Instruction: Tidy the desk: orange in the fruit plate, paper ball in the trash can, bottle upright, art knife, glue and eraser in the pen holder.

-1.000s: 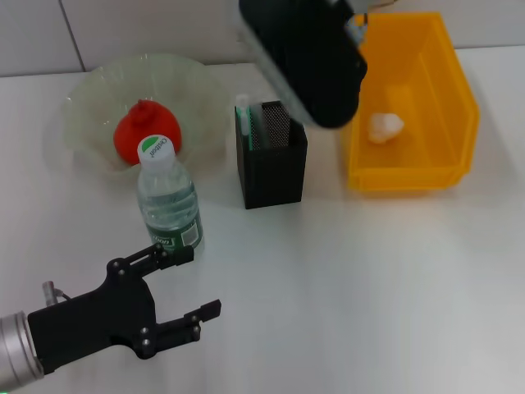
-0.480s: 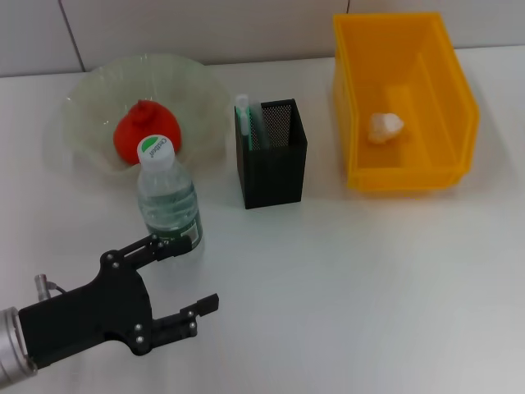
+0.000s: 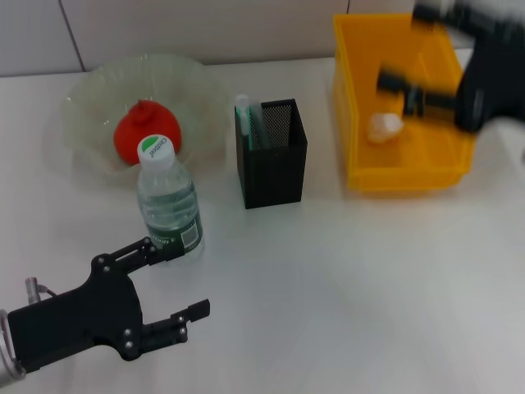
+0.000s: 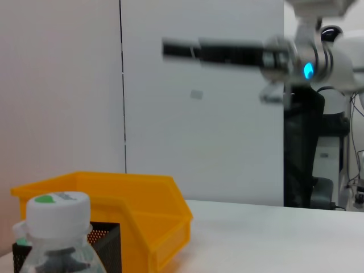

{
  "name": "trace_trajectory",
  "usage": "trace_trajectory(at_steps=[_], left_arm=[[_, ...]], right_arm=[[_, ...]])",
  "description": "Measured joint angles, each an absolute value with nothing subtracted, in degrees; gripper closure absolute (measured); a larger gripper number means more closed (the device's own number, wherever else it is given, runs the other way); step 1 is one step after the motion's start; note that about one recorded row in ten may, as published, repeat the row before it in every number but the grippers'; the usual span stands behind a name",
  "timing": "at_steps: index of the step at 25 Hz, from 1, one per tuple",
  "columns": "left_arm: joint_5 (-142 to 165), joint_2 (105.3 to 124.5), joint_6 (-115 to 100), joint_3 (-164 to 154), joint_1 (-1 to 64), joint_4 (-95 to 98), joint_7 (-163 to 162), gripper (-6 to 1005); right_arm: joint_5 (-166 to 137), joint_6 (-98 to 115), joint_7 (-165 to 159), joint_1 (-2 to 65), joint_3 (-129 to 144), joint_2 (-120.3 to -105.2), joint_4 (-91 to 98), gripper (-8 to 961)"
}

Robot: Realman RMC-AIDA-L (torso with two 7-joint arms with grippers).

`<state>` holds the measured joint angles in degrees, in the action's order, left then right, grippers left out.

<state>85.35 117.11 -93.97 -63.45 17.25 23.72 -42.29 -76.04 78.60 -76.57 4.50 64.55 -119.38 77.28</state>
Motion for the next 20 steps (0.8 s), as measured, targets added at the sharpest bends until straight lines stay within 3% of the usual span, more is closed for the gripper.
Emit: trace_trajectory(at_steps=[12,20], left_arm=[[86.10,117.43,-93.05,-63.96,18.27,23.33,-42.97,217],[86.22,117.57,-89.72,-67.30,18.83,23.24,-45.14,217]], right_arm=[[-75.04,92.90,-48.94,8.43,61.04,-119.07,35.29,116],[-79.46,88.98,-43.83,13.66,61.29,-118.96,23.52,116]])
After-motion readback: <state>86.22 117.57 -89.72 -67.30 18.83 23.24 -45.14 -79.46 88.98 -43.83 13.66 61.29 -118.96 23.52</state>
